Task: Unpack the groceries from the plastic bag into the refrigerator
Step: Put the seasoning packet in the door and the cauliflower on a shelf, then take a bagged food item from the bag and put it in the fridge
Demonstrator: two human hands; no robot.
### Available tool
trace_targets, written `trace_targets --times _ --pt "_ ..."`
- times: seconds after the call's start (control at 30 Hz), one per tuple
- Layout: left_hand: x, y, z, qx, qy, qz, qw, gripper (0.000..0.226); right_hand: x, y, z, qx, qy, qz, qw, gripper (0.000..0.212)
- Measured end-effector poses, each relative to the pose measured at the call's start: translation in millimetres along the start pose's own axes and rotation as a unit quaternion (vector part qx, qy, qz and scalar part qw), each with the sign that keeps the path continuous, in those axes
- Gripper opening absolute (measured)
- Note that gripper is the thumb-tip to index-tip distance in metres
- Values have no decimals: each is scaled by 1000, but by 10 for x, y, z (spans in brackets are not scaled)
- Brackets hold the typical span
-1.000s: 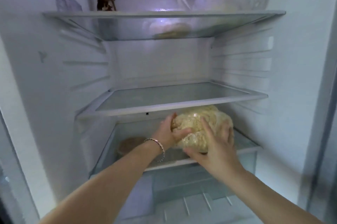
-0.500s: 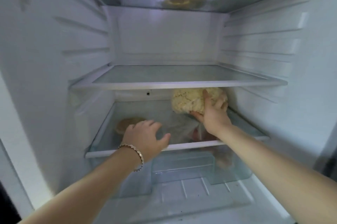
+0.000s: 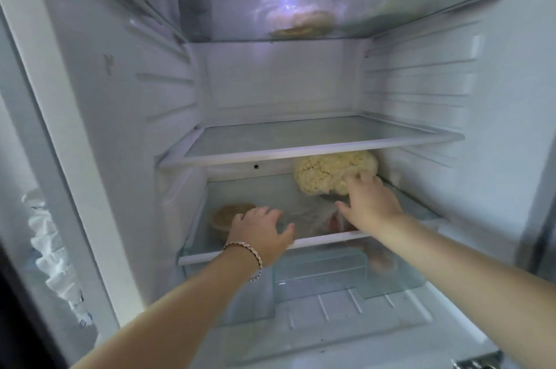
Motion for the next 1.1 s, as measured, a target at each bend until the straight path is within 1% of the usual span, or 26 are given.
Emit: trace_targets --times 0.03,0.1,0.23,0.33,0.37,0.43,0.5,0.6,0.7,0.77,0.83,0.93,1.07,1.1 --pt "-25 9 -20 -3 -1 -5 1000 48 -124 -85 -65 -20 16 -36 999 42" --pt "-89 24 -52 -6 -4 -20 1000 42 -362 -216 -104 -14 0 -98 995 31" --pt "-461 59 -193 -12 9 -56 998 39 -733 -436 -209 16 -67 -181 981 24" --pt "-1041 115 -412 64 35 -95 993 34 -1055 -698 -255 -12 -101 -273 957 18" --pt "-1280 134 -465 84 35 -115 989 32 -1203 -801 -242 -18 -119 -307 944 16" --pt "-1823 105 -483 85 14 -194 977 26 -1565 -1029 -187 -26 -155 -376 913 21" --pt "-2456 98 -421 83 -40 -292 952 26 -2014 -1271 -135 -33 -178 -441 879 26" --pt "-3538 247 -296 75 -114 -406 904 31 -2880 -1627 -85 -36 -219 -532 817 30" --pt "-4734 470 -252 37 -135 -514 846 35 -3925 -1926 -132 -35 -247 -628 737 33" --pt "-5576 666 -242 31 -141 -586 797 34 -4680 -2045 -227 -38 -243 -688 683 34" --pt "-6418 989 -267 4 -127 -656 744 36 -5465 -2085 -390 -29 -234 -737 634 33" --pt "-7579 1733 -322 -18 -98 -733 673 34 -6696 -1959 -704 -20 -218 -805 551 32" --pt "-9082 3024 -389 -34 -47 -834 549 31 -8365 -1519 -1239 -19 -167 -886 432 28" --pt "-9434 3409 -406 -37 -38 -852 521 31 -8797 -1354 -1385 -16 -155 -902 401 30"
Point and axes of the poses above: each hand's wrist, its own x-axis towards the middle knuckle, its own z-axis out of the palm, y = z × x, the point moved 9 cm from there along x, towards the middle knuckle, and after that the axes turned 4 degrees about z, right-handed, at the moved point
